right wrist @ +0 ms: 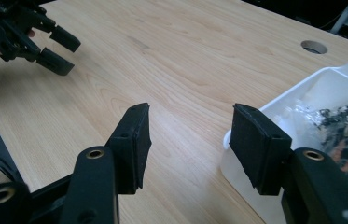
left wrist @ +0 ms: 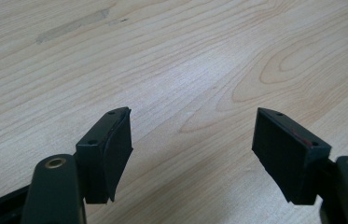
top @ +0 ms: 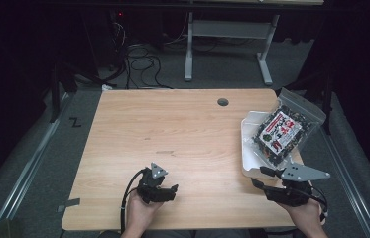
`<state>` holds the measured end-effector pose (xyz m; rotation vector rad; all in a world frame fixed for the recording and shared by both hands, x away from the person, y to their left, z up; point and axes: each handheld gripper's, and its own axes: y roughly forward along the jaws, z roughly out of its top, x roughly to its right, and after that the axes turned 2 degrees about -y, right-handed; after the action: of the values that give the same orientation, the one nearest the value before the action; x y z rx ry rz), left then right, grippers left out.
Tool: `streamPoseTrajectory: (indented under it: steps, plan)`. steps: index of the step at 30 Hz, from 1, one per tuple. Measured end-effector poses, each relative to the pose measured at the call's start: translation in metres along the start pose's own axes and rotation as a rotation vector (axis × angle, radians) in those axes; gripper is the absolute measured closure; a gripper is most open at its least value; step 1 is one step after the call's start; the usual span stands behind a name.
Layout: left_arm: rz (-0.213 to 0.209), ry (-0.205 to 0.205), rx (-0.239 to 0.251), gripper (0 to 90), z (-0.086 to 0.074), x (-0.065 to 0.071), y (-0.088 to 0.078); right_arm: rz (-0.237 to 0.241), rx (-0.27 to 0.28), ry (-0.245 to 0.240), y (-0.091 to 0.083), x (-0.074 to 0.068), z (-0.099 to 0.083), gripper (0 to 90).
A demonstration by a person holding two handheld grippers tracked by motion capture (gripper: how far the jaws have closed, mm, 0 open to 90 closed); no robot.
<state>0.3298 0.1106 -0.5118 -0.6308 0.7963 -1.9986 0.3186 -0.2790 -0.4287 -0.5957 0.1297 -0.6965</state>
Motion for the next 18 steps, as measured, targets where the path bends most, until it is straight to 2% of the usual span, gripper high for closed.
streamPoseTrajectory:
  steps: [13, 18]
  plan:
    - [0.001, -0.004, 0.006, 28.8, 0.0, -0.001, -0.001, 0.036, -0.047, -0.037, 0.031, -0.01, 0.005, 47.4]
    - [-0.002, 0.0, 0.006, 28.8, 0.0, 0.0, 0.0, 0.043, -0.06, -0.036, 0.041, -0.012, 0.007, 47.3]
